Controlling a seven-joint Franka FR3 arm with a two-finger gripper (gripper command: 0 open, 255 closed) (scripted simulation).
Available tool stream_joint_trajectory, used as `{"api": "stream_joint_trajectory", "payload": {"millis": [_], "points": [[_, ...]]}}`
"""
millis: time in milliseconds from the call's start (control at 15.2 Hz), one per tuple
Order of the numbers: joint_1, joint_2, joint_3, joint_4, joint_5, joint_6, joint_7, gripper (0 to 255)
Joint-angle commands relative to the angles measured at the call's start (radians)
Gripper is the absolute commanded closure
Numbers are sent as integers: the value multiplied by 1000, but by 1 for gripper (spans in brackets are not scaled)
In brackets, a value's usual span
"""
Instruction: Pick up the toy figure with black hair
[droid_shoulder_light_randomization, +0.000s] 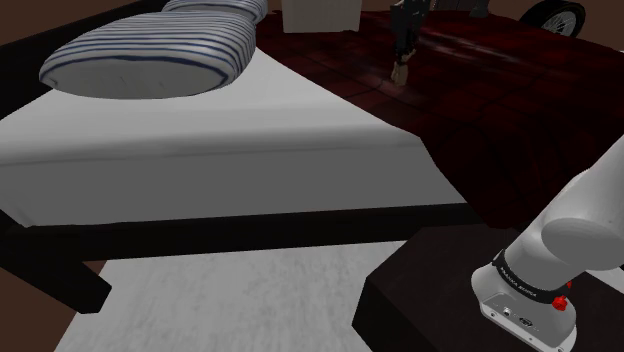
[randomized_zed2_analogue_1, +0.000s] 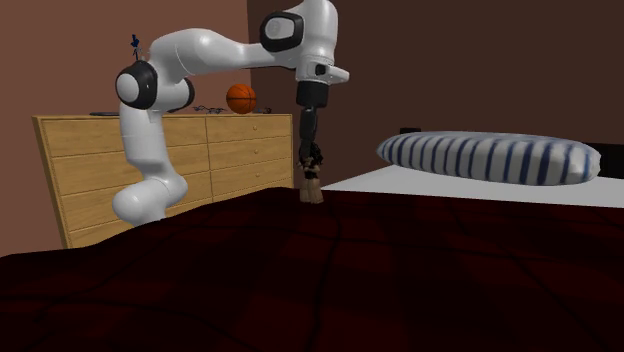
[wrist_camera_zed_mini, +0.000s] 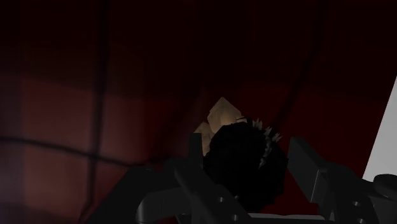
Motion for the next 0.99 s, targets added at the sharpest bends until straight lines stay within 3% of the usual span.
{"api": "stream_joint_trajectory", "payload": {"millis": [0, 792, 924], "points": [[0, 8, 0, 32, 0, -26, -3, 255], [-3, 113, -2, 338, 2, -226, -33, 255], [-3, 114, -2, 343, 2, -229, -33, 255]]}}
